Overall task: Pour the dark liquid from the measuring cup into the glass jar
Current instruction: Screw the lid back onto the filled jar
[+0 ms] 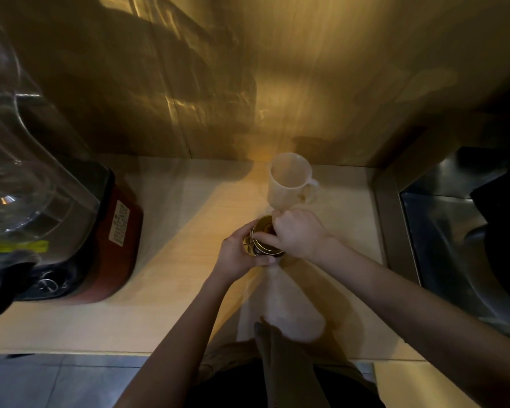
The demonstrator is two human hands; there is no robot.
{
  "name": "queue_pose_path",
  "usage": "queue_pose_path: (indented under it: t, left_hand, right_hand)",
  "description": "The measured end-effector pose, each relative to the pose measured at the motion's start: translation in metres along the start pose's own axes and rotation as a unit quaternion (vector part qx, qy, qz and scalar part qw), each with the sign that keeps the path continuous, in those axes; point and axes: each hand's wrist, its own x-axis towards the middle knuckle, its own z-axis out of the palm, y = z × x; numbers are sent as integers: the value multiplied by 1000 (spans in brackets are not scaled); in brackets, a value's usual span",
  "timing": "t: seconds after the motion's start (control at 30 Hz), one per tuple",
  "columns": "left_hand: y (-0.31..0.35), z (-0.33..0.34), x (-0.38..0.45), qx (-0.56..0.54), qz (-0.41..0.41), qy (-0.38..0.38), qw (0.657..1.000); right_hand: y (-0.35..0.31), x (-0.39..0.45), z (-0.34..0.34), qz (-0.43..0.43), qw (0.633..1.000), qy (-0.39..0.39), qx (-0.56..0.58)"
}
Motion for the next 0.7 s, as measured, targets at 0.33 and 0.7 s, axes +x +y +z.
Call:
queue_pose_path:
  t: [0.33,0.7]
  left_hand:
    - [-1,2,0,10,0,7,1000]
    - [2,2,0,11,-8,8,1000]
  right_hand:
    - [24,-1,-9,-28,991,-127,34]
    - [16,5,-19,-28,992,-104,-68]
